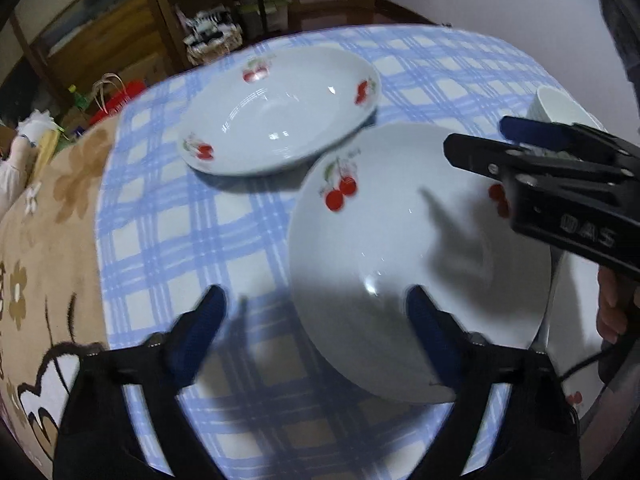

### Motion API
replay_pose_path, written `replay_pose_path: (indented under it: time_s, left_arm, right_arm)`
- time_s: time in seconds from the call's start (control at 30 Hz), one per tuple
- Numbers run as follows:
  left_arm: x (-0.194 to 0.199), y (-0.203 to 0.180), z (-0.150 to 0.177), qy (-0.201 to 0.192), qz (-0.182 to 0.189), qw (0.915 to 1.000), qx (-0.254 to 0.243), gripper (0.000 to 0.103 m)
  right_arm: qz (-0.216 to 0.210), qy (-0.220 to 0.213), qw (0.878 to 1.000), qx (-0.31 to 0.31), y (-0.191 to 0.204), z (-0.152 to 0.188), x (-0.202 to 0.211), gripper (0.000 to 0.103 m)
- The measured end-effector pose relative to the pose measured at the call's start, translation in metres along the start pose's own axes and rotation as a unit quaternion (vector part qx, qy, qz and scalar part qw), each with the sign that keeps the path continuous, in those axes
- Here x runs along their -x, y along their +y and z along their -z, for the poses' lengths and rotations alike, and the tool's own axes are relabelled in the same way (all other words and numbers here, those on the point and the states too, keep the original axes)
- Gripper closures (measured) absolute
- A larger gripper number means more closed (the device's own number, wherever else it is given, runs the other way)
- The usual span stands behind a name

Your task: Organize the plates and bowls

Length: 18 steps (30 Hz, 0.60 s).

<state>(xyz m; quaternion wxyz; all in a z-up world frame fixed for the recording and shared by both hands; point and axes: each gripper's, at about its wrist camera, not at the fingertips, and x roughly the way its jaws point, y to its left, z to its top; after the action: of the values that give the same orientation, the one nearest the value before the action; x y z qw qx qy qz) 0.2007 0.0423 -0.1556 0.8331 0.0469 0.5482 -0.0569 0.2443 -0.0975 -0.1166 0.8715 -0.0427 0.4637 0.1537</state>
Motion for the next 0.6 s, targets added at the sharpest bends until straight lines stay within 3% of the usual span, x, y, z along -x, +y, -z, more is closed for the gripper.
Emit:
replay_pose_path:
  time_s: [0.07, 0.17, 0.33, 0.5, 0.6]
  left_arm:
    - [-0.006, 0.002, 0.002, 0.017, 0.011, 0.9997, 0.012, 0.050]
    - [-0.013, 0.007, 0.004, 0.034, 0.020, 0.9984, 0.039, 0.067]
    - [-0.013, 0.019, 0.003, 0.036, 0.049, 0.9947, 0.083, 0.080]
    - [-0.011, 0.015, 0.003, 0.034, 0.049, 0.9947, 0.084, 0.081]
    - [-0.011, 0.016, 0.004, 0.034, 0.051, 0.9944, 0.086, 0.081]
  right_arm:
    - [0.022, 0.012, 1.000, 0.014, 0.000, 0.002, -0.006, 0.041]
    - [0.028, 0.023, 0.999, 0.034, 0.000, 0.002, -0.009, 0.046]
    - [0.027, 0.038, 0.998, 0.053, -0.003, -0.004, -0.014, 0.051]
    - [0.024, 0.026, 0.998, 0.048, -0.004, -0.008, -0.013, 0.053]
    - [0.017, -0.003, 0.999, 0.048, 0.000, -0.010, -0.002, 0.053]
